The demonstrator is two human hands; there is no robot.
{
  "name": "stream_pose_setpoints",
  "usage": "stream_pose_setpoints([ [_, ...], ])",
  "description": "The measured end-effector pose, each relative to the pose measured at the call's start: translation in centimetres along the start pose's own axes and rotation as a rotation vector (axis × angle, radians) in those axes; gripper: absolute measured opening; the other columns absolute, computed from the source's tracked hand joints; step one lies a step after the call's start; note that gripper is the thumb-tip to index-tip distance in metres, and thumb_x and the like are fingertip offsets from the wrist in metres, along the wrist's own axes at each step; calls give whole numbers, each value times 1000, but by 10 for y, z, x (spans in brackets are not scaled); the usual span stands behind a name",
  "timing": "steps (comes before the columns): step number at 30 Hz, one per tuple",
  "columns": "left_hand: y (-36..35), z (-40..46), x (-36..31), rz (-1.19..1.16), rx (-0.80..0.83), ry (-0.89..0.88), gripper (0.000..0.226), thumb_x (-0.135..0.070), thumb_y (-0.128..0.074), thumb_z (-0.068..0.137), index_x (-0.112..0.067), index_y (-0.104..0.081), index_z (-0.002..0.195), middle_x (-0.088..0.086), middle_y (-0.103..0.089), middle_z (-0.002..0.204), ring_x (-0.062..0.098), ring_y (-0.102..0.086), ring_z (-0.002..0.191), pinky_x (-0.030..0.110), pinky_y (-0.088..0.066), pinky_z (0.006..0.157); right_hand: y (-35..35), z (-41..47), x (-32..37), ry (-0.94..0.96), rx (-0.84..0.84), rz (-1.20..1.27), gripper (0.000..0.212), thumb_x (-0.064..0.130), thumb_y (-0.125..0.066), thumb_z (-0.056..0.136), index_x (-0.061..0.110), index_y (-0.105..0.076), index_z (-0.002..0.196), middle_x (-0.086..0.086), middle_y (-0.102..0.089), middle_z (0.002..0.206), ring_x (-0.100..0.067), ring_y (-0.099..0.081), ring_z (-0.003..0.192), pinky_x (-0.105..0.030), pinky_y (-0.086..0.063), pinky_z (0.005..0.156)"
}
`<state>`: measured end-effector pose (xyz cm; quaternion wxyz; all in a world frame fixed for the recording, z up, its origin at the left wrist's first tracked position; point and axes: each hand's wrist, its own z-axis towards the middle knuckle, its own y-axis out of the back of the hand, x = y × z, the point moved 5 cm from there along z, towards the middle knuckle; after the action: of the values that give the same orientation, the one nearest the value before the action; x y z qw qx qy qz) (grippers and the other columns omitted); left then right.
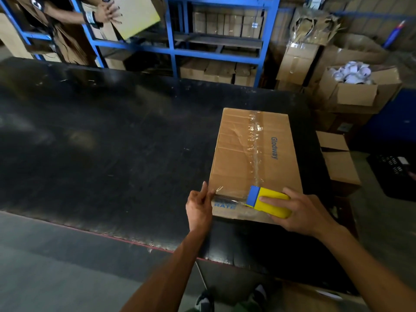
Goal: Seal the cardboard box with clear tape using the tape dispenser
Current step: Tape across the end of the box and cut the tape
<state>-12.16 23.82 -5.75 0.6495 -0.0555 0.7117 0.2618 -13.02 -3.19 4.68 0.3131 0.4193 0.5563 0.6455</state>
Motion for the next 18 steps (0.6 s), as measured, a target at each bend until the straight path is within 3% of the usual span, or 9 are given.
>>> stream_pose_setpoints([
  [3,6,11,6,200,56,-110,81,-43,-71,88,-16,-33,154,8,-54,90,20,-56,80,33,-46,72,-2,0,0,-16,27,6,58,59,-68,68,54,-57,124,5,-49,82,-22,-59,57,-30,-50,47],
  [5,14,22,7,330,43,-250,100,-56,-70,83,-10,-21,157,7,-54,93,23,-55,79,38,-50,71,-4,0,-2,-20,39,-4,59,57,-73,66,53,-59,123,5,-49,84,-22,-60,59,-29,-50,48],
  [8,21,24,-14,581,40,-769,85,-57,-62,88,-6,-35,151,16,-59,120,30,-57,102,44,-50,85,-5,0,-1,-20,58,-27,58,57,-72,66,54,-60,123,5,-50,84,-23,-61,59,-29,-49,48],
  [11,6,16,-45,636,262,-1207,64,-40,-63,96,-10,-43,149,17,-41,155,33,-39,142,54,-33,114,-5,0,0,-27,55,-26,58,58,-70,66,54,-59,123,3,-52,84,-24,-61,59,-31,-50,48],
  [13,-15,14,-47,741,420,-1414,58,-32,-55,101,-12,-37,152,11,-32,161,29,-28,149,52,-24,121,-5,0,-1,-20,51,-39,61,57,-72,65,55,-56,125,2,-53,85,-25,-62,60,-31,-51,49],
  [15,-24,22,-31,852,547,-1469,58,-29,-48,103,-10,-31,154,9,-28,162,26,-24,151,50,-26,120,-7,0,-2,-14,61,-49,65,56,-75,65,55,-54,126,2,-54,87,-25,-63,61,-31,-51,50],
  [18,-13,39,-9,844,663,-1299,57,-34,-38,105,-10,-29,155,7,-26,163,21,-23,151,48,-31,118,-8,1,2,1,72,-63,64,54,-75,63,55,-56,125,3,-55,86,-25,-62,60,-30,-51,49],
])
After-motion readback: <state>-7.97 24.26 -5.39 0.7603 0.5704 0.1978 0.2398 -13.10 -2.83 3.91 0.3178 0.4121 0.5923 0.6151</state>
